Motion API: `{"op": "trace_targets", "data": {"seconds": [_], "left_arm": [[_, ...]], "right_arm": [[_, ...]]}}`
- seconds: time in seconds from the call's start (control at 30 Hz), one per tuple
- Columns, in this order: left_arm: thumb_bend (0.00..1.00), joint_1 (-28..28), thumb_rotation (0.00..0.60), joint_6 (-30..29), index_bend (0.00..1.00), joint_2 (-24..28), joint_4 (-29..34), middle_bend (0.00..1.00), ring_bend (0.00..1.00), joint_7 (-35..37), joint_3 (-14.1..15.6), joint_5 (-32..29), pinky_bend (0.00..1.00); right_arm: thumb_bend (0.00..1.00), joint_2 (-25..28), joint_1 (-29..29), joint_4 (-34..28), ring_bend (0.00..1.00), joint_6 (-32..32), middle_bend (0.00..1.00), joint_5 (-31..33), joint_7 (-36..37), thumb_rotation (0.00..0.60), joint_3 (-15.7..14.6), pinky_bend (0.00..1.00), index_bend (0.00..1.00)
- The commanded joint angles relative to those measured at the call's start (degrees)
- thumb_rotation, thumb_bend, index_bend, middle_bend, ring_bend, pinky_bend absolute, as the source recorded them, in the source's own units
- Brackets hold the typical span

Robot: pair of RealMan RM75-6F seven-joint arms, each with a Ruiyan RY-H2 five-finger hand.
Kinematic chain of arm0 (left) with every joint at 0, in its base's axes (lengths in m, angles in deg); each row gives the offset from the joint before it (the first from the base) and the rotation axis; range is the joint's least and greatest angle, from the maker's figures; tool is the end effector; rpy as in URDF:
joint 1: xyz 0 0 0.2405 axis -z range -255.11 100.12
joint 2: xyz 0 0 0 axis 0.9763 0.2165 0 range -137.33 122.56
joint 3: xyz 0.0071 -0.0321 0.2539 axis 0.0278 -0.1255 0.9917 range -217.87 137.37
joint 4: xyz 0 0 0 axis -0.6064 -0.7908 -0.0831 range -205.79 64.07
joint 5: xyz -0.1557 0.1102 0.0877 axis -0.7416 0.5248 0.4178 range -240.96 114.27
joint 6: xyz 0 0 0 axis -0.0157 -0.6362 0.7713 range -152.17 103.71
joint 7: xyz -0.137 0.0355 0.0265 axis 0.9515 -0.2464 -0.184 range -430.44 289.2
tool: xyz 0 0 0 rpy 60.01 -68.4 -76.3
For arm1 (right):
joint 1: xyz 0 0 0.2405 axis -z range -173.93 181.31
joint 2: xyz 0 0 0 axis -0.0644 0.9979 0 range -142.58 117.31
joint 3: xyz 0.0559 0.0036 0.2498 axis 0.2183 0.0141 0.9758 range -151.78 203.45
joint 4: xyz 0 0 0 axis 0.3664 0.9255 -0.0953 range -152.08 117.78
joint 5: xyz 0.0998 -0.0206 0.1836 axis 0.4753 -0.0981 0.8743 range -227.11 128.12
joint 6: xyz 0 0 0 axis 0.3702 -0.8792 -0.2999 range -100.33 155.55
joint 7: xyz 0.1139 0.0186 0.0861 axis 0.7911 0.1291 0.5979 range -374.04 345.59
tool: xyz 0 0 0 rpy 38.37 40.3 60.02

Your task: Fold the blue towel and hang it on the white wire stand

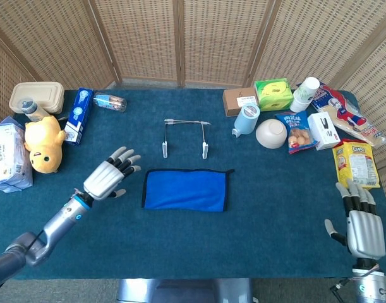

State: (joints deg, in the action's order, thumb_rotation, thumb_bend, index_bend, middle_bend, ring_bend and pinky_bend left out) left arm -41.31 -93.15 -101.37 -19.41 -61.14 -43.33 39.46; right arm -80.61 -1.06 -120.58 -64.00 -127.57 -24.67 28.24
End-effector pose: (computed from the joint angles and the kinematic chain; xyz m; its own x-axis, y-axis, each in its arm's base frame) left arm -0.2223 0.3395 -0.0024 0.5669 0.0072 0.8238 0.6395 -0.6342 -0.4345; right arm -0.2818 -0.1733 0.1430 0.3240 0.0584 0.9442 -0.9404 0.1285 0.3148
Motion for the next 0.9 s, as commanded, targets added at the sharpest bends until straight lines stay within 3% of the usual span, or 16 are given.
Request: {"op": "trace_targets", "data": {"seconds": [0.03,0.9], "left_arm": [[0.22,1.7,0.6,0.1,0.26,-2.5,-2.8,0.15,0.0,0.4,0.4,0.3,0.0],[0.22,5.7,0.6,-0.2,0.27,-14.2,-17.1,0.14,0.0,2.2,3.1,-1.9,0.0]], "right_arm": [[0.28,0.3,0.4,-0.2,0.0,-0.2,0.05,0.0,0.5,0.6,0.3,0.0,0.1],[0.28,1.2,3.4,-0.6,0.0,-0.5,0.05,-0.2,2.3,0.6,1.3,0.0,0.1]]}}
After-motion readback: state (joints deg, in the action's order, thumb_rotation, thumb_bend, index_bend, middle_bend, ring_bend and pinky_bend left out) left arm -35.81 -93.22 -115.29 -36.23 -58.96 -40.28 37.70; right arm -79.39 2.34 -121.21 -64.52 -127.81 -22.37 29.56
